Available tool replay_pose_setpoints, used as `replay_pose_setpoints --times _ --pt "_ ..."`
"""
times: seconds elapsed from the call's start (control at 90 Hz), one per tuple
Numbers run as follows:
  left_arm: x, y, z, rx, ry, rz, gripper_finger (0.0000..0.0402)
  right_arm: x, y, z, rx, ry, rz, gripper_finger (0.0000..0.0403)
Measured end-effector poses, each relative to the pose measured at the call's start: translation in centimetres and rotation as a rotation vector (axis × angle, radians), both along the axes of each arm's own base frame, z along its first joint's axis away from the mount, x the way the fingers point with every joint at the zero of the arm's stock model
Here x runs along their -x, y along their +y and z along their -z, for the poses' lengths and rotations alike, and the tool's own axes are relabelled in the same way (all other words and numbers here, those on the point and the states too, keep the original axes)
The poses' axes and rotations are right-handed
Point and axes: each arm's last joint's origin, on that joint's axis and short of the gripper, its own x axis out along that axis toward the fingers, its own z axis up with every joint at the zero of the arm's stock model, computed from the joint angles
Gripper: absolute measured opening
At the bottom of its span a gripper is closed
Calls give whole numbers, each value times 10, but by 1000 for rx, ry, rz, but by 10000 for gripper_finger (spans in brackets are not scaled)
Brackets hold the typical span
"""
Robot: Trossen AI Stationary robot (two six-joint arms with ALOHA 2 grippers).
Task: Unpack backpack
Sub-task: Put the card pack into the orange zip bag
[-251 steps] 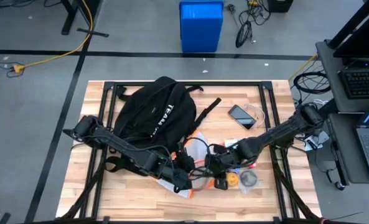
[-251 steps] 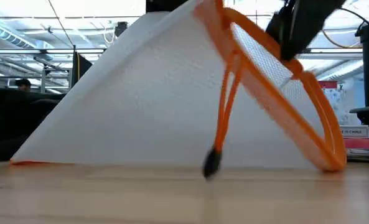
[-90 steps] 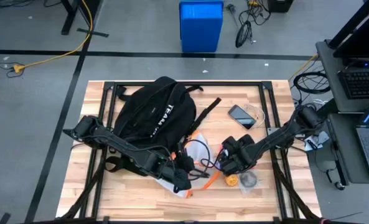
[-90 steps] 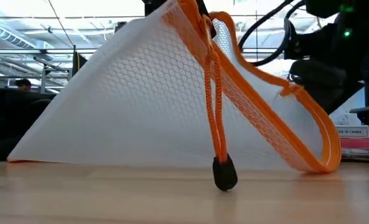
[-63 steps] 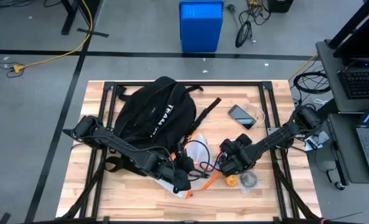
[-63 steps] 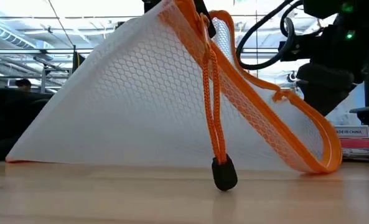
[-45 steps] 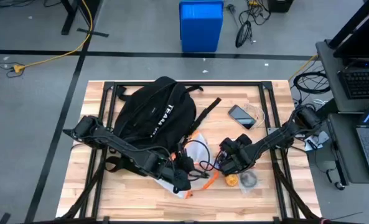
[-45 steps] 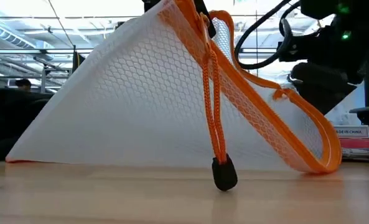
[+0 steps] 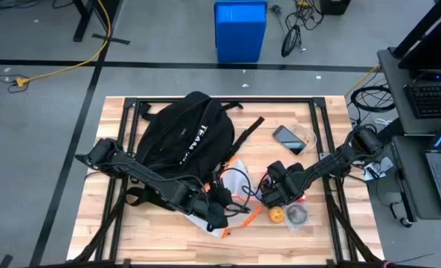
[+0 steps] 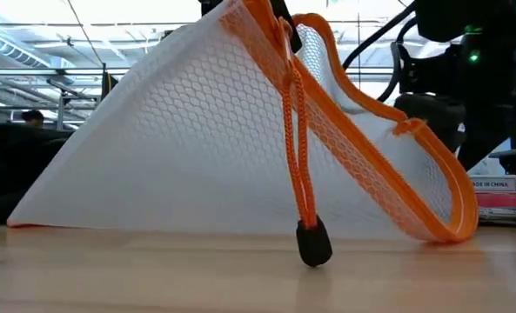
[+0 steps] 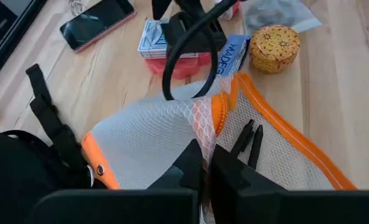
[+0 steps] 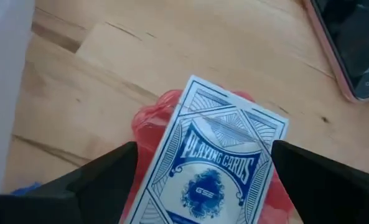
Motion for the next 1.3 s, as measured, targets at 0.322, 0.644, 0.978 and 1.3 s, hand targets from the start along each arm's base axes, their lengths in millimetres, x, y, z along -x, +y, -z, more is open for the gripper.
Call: replay_pose_setpoints --times 0.322,0.644,0.978,1.3 --pt "1 -2 0 4 2 8 0 2 -1 0 -9 -10 70 357" --pt "1 -2 0 4 3 9 0 -3 3 16 -26 22 121 357" --pt "1 -2 0 12 8 18 0 -7 5 24 -27 34 94 332" --pt "1 -2 0 12 8 19 0 -4 4 14 -62 41 33 276"
